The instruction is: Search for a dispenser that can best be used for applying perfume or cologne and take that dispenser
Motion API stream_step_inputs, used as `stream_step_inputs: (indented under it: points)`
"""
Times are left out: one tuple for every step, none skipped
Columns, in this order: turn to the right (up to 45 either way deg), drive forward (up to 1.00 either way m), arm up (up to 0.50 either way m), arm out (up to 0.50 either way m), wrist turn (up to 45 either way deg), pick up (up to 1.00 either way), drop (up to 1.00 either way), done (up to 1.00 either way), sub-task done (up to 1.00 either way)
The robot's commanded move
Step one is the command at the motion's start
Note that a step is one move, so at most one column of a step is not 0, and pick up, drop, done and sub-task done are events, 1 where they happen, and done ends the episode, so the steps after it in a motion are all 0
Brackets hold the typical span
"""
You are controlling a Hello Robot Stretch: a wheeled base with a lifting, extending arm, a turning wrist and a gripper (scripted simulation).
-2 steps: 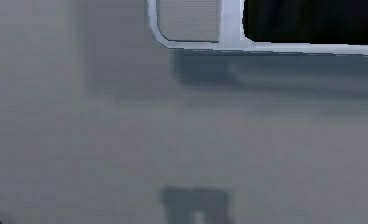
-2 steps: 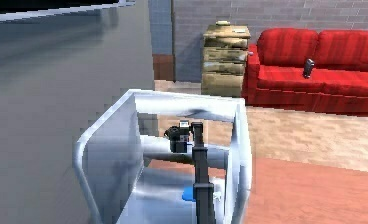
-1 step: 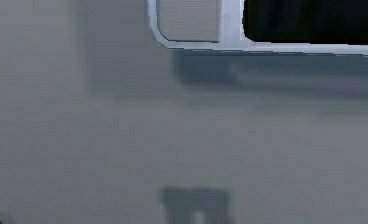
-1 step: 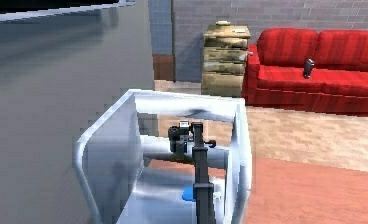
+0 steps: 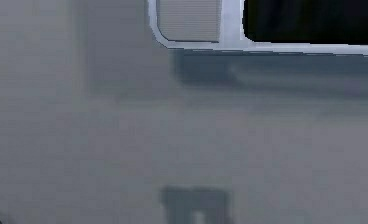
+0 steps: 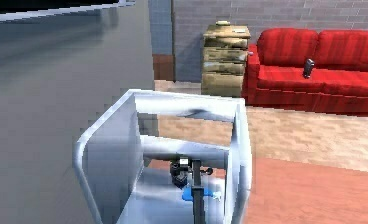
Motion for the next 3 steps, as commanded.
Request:
stream_step_inputs:
  points:
    - [0.0,0.00,-0.32,0.00,0.0,0.00,0.00,0.00,0.00]
    - [0.0,0.00,0.00,0.00,0.0,1.00,0.00,0.00,0.00]
    - [0.0,0.00,0.10,0.00,0.0,0.00,0.00,0.00,0.00]
